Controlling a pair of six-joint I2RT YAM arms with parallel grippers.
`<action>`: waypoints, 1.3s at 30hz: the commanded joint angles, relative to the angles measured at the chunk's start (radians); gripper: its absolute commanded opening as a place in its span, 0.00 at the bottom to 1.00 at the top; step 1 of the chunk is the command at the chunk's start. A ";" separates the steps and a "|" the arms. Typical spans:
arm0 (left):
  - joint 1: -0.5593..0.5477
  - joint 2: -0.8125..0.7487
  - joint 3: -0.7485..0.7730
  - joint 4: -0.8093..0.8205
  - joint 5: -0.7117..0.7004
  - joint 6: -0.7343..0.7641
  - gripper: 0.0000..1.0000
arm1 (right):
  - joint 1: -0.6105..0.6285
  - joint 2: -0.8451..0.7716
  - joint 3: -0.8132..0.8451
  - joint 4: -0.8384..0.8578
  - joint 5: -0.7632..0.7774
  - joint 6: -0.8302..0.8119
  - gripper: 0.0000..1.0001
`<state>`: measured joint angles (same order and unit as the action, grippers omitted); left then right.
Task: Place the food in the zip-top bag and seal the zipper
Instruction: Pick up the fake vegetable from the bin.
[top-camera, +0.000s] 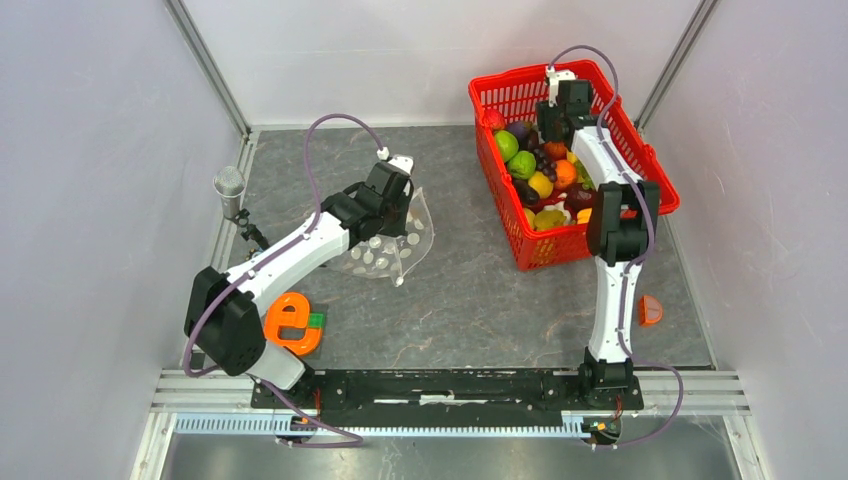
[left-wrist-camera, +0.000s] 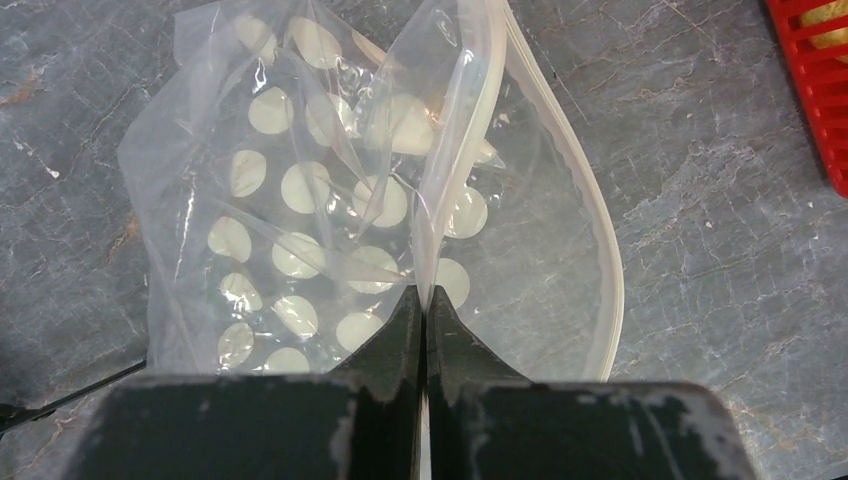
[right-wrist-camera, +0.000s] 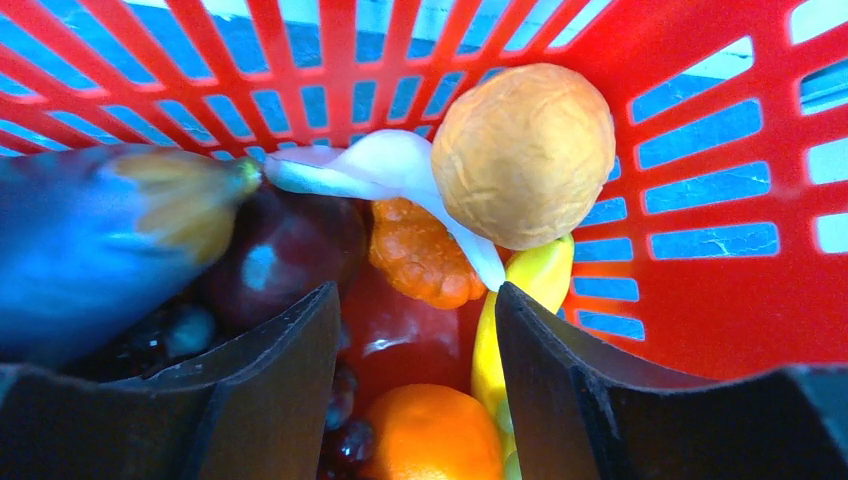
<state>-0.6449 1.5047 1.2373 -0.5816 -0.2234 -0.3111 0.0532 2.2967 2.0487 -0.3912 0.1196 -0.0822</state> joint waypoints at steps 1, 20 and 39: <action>0.015 -0.048 -0.012 0.048 0.027 -0.002 0.02 | -0.001 0.019 0.035 0.025 0.078 -0.053 0.64; 0.031 -0.060 -0.030 0.060 0.049 0.002 0.02 | -0.011 0.052 -0.051 0.218 0.000 -0.033 0.19; 0.032 -0.104 -0.048 0.063 0.068 -0.003 0.02 | -0.016 -0.441 -0.517 0.414 -0.032 0.079 0.00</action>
<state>-0.6170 1.4368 1.1896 -0.5629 -0.1772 -0.3107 0.0353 1.9621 1.5764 -0.0532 0.0872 -0.0376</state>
